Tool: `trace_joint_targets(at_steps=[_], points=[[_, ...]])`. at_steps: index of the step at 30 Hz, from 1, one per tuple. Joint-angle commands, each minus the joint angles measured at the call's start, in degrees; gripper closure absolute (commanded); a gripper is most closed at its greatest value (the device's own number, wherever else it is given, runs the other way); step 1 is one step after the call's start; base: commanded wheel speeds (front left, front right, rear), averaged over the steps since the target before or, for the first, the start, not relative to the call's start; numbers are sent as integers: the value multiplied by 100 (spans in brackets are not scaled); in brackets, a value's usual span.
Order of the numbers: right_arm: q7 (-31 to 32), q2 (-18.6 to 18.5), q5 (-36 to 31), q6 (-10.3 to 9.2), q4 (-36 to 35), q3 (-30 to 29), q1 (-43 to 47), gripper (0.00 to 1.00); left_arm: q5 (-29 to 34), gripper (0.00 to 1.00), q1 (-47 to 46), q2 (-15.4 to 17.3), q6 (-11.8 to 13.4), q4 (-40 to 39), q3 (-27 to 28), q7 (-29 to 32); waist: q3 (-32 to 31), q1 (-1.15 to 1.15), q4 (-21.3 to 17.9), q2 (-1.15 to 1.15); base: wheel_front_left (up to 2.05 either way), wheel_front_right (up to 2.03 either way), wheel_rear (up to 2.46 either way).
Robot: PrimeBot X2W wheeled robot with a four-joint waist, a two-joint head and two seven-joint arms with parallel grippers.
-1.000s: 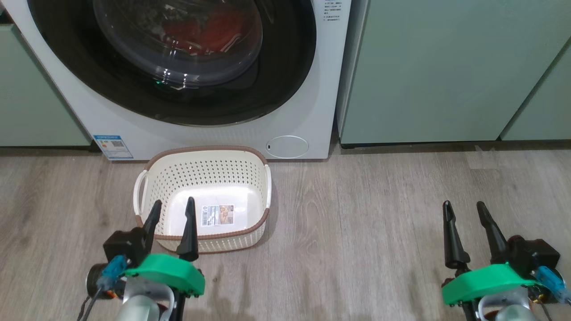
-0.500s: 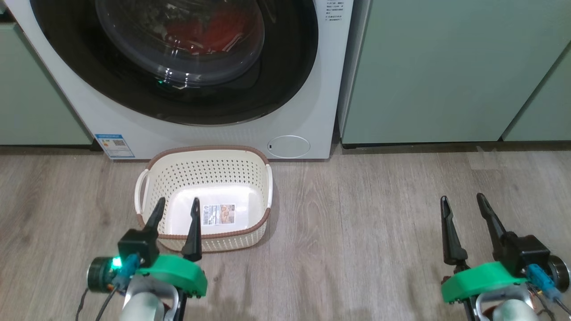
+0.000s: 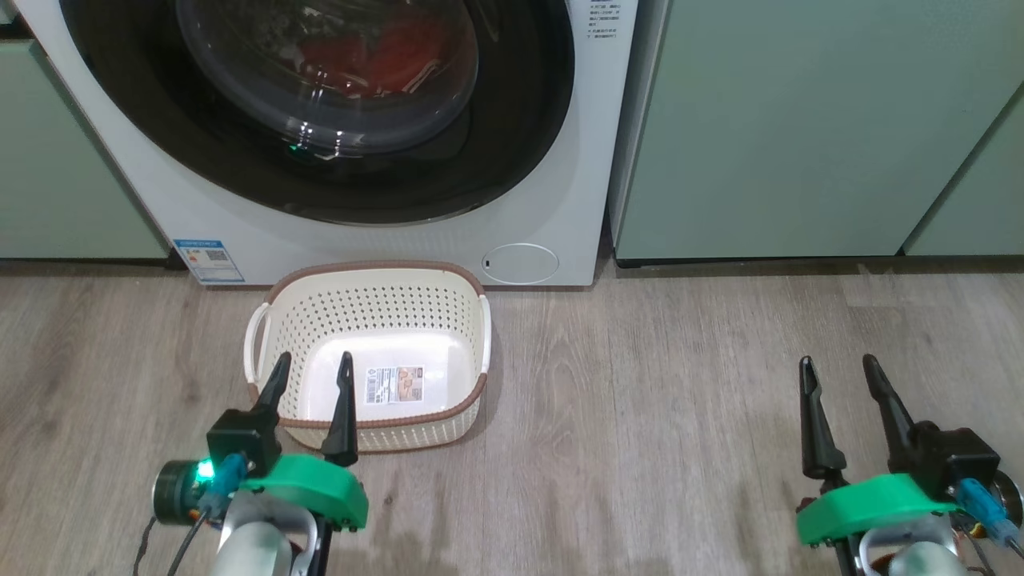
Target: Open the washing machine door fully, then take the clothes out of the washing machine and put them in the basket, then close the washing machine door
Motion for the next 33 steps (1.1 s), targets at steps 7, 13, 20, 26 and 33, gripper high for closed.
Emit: trace_joint_targets(at_steps=[7, 13, 20, 26, 33], points=[[-62, -86, -11, 37, -102, 188, -244, 0, -50, 0, -296, 81, -8, -131, 181, -54, 12, 0, -1, 0, 0, 0, 0], [-62, -86, -38, 37, -81, 210, -248, 0, -70, 0, -298, 81, -19, -123, 177, -54, 11, 0, 1, 0, 0, 0, 0], [-62, -86, -76, 37, -13, 244, -348, 18, -113, 0, -309, 81, -24, -111, 147, -54, 67, 0, 20, 0, 0, 0, 0], [-62, -86, 643, 37, 199, 70, -708, 100, -148, 0, -393, 81, -68, -121, 127, -54, 281, 0, 101, 0, 0, 0, 0], [-62, -144, 2357, 37, 787, -268, -1689, 100, -388, 0, -582, 81, -136, -175, 136, -54, 731, 0, 266, 0, 0, 0, 0]])
